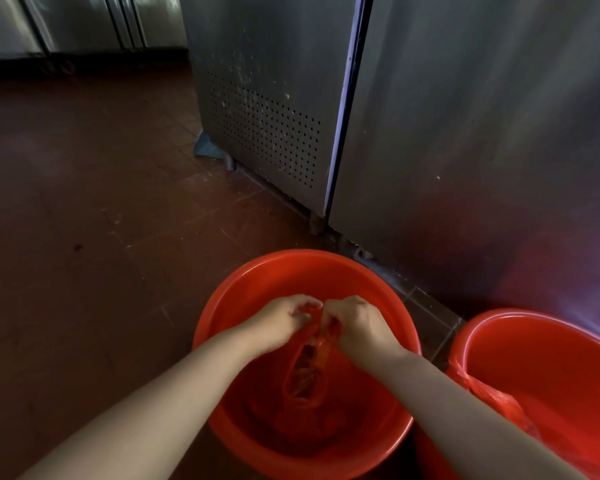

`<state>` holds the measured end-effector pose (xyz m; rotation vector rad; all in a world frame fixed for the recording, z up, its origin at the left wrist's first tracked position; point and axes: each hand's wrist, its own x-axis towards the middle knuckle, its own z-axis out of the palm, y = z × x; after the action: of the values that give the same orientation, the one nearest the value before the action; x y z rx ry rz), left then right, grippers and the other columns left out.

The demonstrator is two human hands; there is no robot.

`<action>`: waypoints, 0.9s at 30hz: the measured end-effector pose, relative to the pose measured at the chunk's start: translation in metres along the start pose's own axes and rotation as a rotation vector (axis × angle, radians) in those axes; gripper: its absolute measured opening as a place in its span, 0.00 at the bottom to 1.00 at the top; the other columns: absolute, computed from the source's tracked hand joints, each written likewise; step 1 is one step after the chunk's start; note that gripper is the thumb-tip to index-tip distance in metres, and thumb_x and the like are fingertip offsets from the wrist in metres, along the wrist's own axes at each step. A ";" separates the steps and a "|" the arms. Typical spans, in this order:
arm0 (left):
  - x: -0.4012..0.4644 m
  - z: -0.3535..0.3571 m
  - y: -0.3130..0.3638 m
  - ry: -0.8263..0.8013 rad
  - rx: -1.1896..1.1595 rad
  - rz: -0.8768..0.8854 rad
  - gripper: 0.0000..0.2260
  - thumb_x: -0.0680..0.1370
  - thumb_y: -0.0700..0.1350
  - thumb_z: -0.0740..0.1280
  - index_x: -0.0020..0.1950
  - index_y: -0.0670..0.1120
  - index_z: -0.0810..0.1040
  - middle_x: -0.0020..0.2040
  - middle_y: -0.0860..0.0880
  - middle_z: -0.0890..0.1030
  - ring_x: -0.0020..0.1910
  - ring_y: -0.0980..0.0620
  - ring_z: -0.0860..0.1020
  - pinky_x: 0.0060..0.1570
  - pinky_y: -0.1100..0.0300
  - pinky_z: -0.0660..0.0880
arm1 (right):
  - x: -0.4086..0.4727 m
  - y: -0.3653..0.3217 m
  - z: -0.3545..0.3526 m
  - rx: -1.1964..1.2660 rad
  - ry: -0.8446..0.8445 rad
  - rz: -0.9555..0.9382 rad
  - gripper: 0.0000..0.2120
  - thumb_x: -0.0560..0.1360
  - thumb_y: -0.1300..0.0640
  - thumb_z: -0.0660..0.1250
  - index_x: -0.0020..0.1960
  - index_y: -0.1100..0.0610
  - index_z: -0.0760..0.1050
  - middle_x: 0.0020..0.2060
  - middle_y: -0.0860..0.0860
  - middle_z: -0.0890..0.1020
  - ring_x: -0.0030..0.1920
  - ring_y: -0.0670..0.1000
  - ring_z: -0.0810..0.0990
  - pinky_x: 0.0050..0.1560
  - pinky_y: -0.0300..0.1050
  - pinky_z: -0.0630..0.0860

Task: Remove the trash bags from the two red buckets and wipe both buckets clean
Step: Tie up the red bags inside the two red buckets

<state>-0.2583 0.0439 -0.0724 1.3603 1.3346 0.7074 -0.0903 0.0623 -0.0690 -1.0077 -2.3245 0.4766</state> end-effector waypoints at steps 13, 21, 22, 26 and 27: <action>0.004 -0.012 -0.012 0.109 0.705 0.160 0.04 0.77 0.46 0.66 0.48 0.47 0.80 0.45 0.51 0.75 0.48 0.52 0.73 0.43 0.60 0.67 | -0.008 0.006 0.001 -0.590 0.001 -0.142 0.11 0.64 0.49 0.78 0.35 0.54 0.78 0.30 0.50 0.78 0.33 0.53 0.78 0.33 0.42 0.74; -0.013 -0.044 -0.018 0.225 1.249 0.178 0.05 0.78 0.46 0.62 0.49 0.49 0.78 0.49 0.51 0.73 0.56 0.51 0.69 0.51 0.60 0.65 | -0.021 0.010 -0.021 -0.728 -0.653 0.228 0.16 0.80 0.44 0.56 0.55 0.53 0.77 0.53 0.52 0.80 0.55 0.56 0.78 0.44 0.45 0.67; -0.012 -0.039 -0.014 0.248 1.040 0.162 0.05 0.78 0.46 0.63 0.46 0.48 0.77 0.47 0.51 0.74 0.53 0.51 0.71 0.49 0.60 0.66 | -0.017 0.007 -0.022 -0.601 -0.597 0.260 0.15 0.79 0.44 0.58 0.51 0.53 0.77 0.50 0.51 0.80 0.53 0.55 0.78 0.43 0.45 0.67; -0.012 -0.009 0.008 0.214 -0.263 -0.079 0.07 0.79 0.40 0.61 0.42 0.45 0.74 0.45 0.43 0.81 0.46 0.50 0.78 0.45 0.61 0.72 | -0.006 -0.010 -0.019 0.403 -0.152 0.654 0.15 0.76 0.50 0.66 0.37 0.59 0.74 0.35 0.53 0.75 0.37 0.52 0.73 0.39 0.45 0.68; -0.011 -0.001 0.012 0.231 -0.482 -0.093 0.09 0.81 0.39 0.58 0.41 0.45 0.71 0.41 0.43 0.80 0.42 0.50 0.79 0.42 0.61 0.74 | -0.005 -0.015 -0.018 0.667 -0.034 0.756 0.15 0.77 0.52 0.66 0.40 0.62 0.76 0.35 0.55 0.76 0.38 0.54 0.75 0.40 0.46 0.71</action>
<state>-0.2574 0.0353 -0.0585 0.8454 1.2874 1.0659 -0.0850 0.0504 -0.0492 -1.4729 -1.5238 1.4417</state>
